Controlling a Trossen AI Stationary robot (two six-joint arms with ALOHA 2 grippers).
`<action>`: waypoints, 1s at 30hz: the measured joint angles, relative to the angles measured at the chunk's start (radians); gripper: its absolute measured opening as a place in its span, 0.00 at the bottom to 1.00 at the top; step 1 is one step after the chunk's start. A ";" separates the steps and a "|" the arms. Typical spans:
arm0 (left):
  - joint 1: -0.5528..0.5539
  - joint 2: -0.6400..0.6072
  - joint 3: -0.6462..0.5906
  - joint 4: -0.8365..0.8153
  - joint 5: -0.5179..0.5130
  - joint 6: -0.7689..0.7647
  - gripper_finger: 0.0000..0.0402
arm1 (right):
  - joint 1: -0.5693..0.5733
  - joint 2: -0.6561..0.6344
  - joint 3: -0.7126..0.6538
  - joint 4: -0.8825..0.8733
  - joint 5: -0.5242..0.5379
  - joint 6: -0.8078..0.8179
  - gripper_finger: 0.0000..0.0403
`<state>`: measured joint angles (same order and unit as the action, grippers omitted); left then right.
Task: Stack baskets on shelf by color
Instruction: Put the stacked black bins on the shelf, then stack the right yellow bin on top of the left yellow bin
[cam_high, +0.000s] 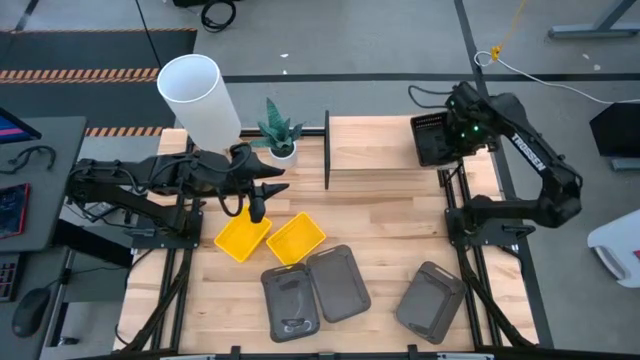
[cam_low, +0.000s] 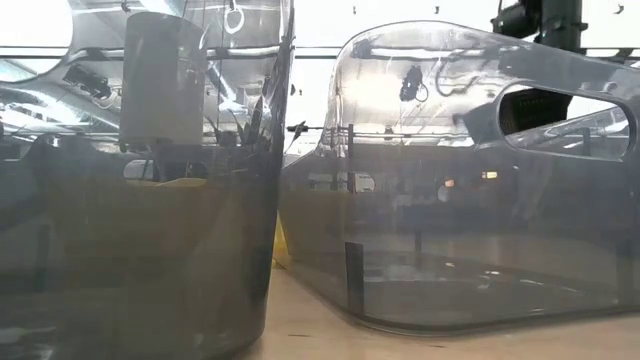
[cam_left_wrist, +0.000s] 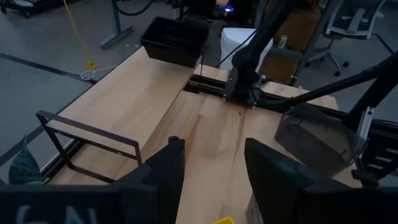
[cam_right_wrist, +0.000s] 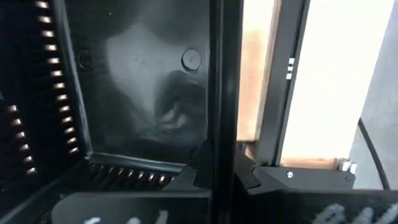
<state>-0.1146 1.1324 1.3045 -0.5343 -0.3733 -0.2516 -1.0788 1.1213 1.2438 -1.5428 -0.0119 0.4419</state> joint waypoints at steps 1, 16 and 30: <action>0.000 0.000 0.000 0.000 0.000 0.000 0.43 | -0.026 0.009 0.000 0.001 -0.010 -0.014 0.02; 0.000 0.000 0.000 -0.002 0.000 0.000 0.43 | -0.137 0.090 0.000 -0.024 0.038 -0.088 0.17; 0.000 0.000 0.000 -0.049 0.007 0.012 0.43 | -0.134 0.088 0.103 -0.029 0.113 -0.131 0.28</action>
<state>-0.1143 1.1324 1.3045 -0.5828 -0.3661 -0.2400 -1.2125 1.2091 1.3473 -1.5720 0.1011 0.3114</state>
